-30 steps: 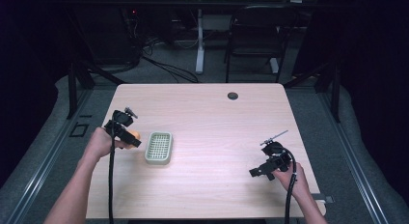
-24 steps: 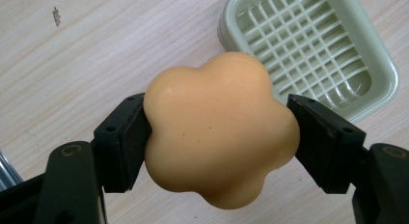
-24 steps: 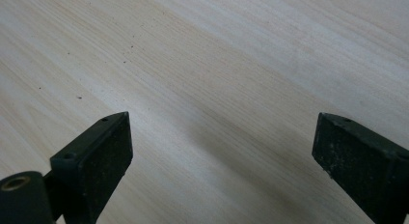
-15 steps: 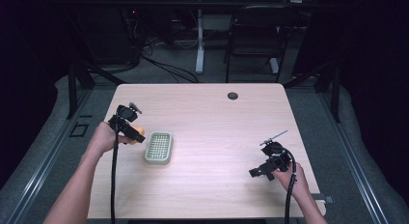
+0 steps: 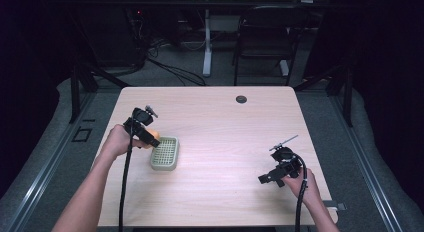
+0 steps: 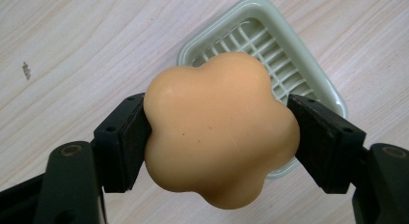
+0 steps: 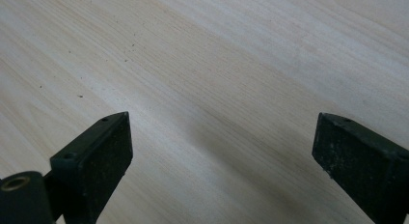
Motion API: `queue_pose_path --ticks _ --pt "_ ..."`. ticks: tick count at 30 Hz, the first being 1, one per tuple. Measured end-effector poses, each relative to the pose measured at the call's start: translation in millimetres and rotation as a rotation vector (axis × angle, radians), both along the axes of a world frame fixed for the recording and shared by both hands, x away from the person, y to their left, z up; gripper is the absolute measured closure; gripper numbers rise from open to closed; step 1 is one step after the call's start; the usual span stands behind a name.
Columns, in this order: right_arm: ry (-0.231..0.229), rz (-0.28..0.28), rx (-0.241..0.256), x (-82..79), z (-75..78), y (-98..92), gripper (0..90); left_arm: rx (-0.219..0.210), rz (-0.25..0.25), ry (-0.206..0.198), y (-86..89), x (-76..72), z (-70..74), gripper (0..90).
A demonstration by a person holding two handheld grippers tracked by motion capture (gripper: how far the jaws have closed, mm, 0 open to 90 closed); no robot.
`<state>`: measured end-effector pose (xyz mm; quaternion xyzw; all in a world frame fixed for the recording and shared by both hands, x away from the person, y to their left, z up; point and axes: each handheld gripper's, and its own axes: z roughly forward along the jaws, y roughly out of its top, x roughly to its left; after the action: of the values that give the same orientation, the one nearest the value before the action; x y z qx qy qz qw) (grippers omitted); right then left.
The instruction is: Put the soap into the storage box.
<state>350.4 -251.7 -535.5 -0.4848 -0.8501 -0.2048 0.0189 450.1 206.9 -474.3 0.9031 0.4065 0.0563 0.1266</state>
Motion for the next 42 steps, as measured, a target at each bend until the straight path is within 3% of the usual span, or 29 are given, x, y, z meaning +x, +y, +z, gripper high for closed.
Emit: queue_pose_path --ticks 23,31,42 --pt "-0.005 -0.01 0.01 -0.9 -0.7 0.2 6.6 0.002 -0.064 0.017 -31.9 0.4 -11.9 26.8" --pt "-0.003 -0.01 0.01 -0.9 -1.0 0.2 6.6 -0.008 -0.064 0.024 -37.1 0.2 -19.6 26.8" --pt "0.0 -0.006 0.005 -0.9 -1.0 0.2 6.5 0.011 -0.059 0.029 -39.7 0.6 -30.2 26.7"
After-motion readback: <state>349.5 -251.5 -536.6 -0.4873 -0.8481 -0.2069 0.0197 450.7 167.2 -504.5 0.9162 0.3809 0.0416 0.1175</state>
